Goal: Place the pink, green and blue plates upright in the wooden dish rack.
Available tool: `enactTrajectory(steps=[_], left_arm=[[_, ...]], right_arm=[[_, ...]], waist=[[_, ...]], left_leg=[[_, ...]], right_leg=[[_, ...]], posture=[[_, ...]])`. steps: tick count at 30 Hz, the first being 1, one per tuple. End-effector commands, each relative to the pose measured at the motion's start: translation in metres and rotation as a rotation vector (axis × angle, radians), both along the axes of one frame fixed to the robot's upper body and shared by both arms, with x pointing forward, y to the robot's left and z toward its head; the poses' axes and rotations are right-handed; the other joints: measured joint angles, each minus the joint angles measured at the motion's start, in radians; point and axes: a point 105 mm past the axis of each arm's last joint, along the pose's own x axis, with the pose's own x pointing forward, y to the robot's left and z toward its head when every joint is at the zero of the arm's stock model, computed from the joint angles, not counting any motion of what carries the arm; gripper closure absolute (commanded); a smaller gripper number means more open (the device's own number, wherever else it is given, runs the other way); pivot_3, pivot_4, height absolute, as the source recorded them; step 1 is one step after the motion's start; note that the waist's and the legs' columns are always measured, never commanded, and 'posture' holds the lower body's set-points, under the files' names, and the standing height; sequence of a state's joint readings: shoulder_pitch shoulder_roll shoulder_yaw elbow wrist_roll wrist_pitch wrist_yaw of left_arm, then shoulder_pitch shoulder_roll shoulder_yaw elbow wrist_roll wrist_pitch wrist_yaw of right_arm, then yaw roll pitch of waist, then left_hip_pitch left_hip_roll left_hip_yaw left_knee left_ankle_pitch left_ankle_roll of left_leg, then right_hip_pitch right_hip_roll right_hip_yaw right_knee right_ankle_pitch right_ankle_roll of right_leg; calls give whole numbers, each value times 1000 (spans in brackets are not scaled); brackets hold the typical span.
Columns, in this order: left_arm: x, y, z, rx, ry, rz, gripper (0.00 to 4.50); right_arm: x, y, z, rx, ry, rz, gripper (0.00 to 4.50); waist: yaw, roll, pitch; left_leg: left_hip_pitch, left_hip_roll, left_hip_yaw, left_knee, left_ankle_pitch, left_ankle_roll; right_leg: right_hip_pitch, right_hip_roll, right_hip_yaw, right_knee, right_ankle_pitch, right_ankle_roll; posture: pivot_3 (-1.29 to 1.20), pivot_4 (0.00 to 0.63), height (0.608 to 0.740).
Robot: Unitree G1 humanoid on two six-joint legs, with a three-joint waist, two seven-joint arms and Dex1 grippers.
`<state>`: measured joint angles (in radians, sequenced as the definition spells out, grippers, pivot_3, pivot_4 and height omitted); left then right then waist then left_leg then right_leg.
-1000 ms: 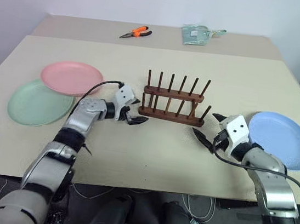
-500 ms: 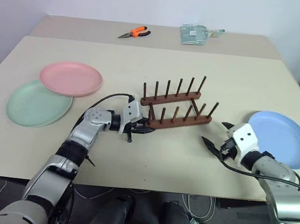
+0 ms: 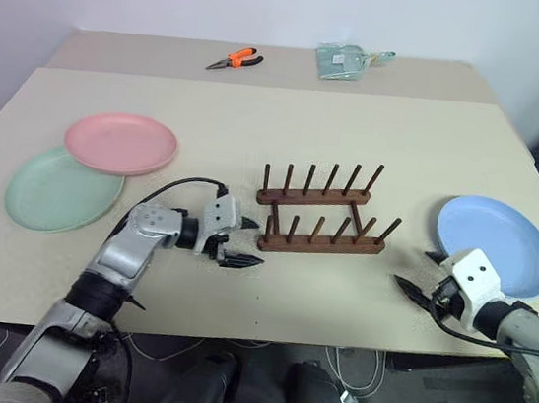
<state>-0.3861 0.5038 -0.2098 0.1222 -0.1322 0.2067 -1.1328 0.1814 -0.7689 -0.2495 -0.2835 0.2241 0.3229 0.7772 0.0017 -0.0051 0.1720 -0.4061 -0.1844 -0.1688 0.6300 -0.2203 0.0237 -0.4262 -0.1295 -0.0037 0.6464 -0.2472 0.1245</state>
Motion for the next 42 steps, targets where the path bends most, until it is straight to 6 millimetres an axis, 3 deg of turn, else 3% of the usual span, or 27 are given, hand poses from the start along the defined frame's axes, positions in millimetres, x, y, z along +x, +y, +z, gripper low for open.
enactTrajectory(steps=[1,3,4,7,10,15,18,22,24,26,29,31,32,33,37,40,42], left_arm=[[-28,-5,-9,-13,115,-42,2729],[-33,-18,-8,-37,119,-35,3752],[-34,-26,-9,-48,123,-28,3771],[-34,-45,-10,-64,88,-15,3771],[-16,-54,-18,-52,32,108,3771],[38,-42,-27,-26,-70,458,3771],[49,-42,-25,-47,-78,506,3771],[52,-42,-21,-60,-93,510,3771],[48,-39,-20,-85,-70,497,3771],[41,-32,-10,-151,-43,483,3248],[36,-10,23,-308,-55,528,1939],[50,23,53,-379,-159,691,910],[62,52,76,-429,-239,853,413],[68,79,96,-488,-299,999,42],[68,138,137,-622,-401,1320,42],[56,190,134,-661,-349,1630,42],[44,215,123,-797,-219,1800,42]], right_arm=[[-6,27,7,28,-5,118,2898],[-4,38,1,41,2,143,3981],[-1,42,-1,37,-2,146,4478],[8,54,-11,25,0,141,4478],[26,61,-14,-24,-52,99,4478],[66,62,-9,-57,-160,-56,4478],[82,63,-7,-54,-188,-109,4478],[89,68,-5,-45,-195,-88,4478],[87,73,-2,-17,-179,-43,3951],[80,85,6,35,-173,36,3196],[66,106,17,102,-170,159,1673],[57,118,22,127,-167,221,621],[54,124,22,135,-164,249,155],[52,128,22,138,-161,273,100],[51,139,19,140,-154,318,100],[55,146,18,138,-163,341,100],[59,148,20,139,-171,350,100]], waist=[[1,1,-1],[8,1,-1],[11,1,-1],[19,1,-1],[22,0,-1],[35,-2,-4],[35,-3,-5],[35,-2,-7],[33,-2,-7],[23,-2,-8],[5,-2,-8],[5,-2,-6],[6,-3,-6],[8,-4,-5],[11,-6,-5],[11,-6,-5],[10,-7,-5]], left_leg=[[0,0,0,0,0,0],[0,0,1,1,0,0],[0,0,1,1,0,0],[-1,0,1,1,0,0],[-1,0,1,1,0,1],[1,1,2,2,0,0],[1,1,2,2,1,-1],[1,2,2,1,1,-1],[1,2,2,1,1,-1],[2,3,2,1,1,-2],[1,4,2,0,-1,-4],[1,5,1,0,-1,-4],[0,6,1,1,-1,-4],[0,6,1,1,-1,-5],[0,7,1,1,0,-6],[0,6,2,2,0,-8],[0,6,2,2,1,-12]], right_leg=[[0,0,0,0,0,0],[1,0,1,-1,0,0],[1,0,1,-1,0,0],[2,0,1,-3,0,0],[2,0,0,-4,0,0],[3,1,1,-4,2,-3],[3,2,1,-4,2,-3],[2,5,1,-3,2,-3],[2,5,1,-2,3,-3],[2,6,1,-2,3,-3],[0,7,2,-2,2,-3],[-1,9,2,-1,2,-3],[-2,9,2,-1,2,-3],[-2,10,2,-1,2,-3],[-1,10,2,-2,3,-4],[-1,10,2,-2,3,-3],[-1,10,2,-2,3,-3]], posture=[[0,150,740],[0,150,740],[0,150,740],[0,150,740],[0,150,740],[0,150,740],[0,150,740],[0,150,740],[0,150,740],[0,150,740],[0,150,740],[0,150,740],[0,150,740],[0,150,740],[0,150,740],[0,150,740],[0,150,740]])
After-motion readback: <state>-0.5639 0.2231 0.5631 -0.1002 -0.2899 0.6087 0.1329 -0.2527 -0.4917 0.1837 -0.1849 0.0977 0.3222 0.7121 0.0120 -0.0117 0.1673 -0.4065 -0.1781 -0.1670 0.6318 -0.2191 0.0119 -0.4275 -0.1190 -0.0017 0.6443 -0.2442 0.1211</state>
